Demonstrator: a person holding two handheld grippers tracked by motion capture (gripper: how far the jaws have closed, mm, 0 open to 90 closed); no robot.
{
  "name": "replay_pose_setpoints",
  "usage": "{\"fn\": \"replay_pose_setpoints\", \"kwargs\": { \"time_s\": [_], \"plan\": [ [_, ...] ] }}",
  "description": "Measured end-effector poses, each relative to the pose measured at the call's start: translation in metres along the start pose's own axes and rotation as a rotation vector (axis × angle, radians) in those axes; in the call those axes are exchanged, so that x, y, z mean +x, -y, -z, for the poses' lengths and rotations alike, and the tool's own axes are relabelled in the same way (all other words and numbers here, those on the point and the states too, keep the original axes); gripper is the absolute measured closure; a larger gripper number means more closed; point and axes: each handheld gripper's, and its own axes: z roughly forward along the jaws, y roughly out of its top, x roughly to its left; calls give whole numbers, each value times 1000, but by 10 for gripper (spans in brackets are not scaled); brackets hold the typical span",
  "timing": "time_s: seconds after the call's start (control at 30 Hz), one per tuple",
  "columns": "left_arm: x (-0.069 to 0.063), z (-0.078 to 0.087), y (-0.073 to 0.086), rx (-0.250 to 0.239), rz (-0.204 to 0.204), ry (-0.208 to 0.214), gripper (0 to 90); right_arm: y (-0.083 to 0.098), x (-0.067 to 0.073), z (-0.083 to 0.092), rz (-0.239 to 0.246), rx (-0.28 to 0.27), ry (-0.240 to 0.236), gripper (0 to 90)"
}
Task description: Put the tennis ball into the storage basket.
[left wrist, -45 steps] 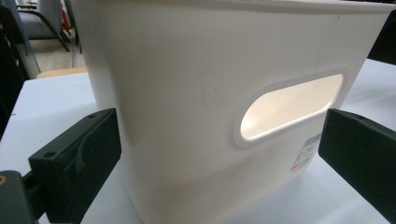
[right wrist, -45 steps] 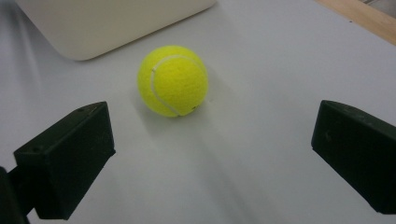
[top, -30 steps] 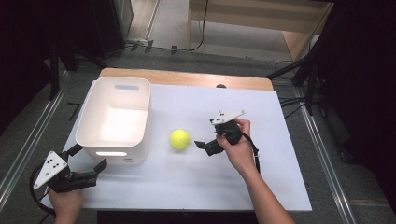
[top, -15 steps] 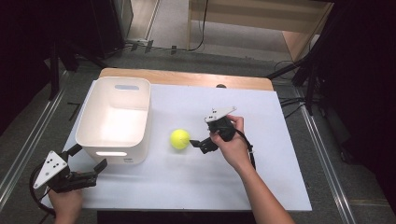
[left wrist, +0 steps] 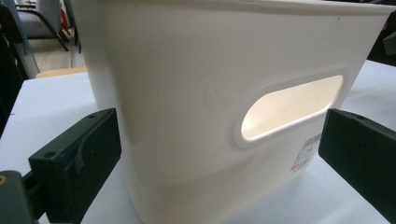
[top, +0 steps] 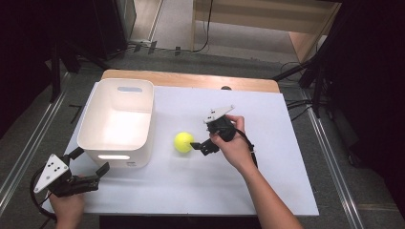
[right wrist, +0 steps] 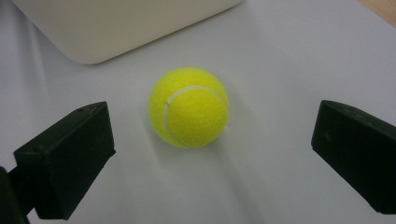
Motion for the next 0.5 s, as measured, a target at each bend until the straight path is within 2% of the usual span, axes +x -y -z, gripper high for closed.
{"fn": "replay_pose_setpoints", "kwargs": {
  "time_s": [0.5],
  "plan": [
    [0, 0, 0, 1, -1, 0, 0, -9, 2, -14, 42, 66, -35, 0]
  ]
}}
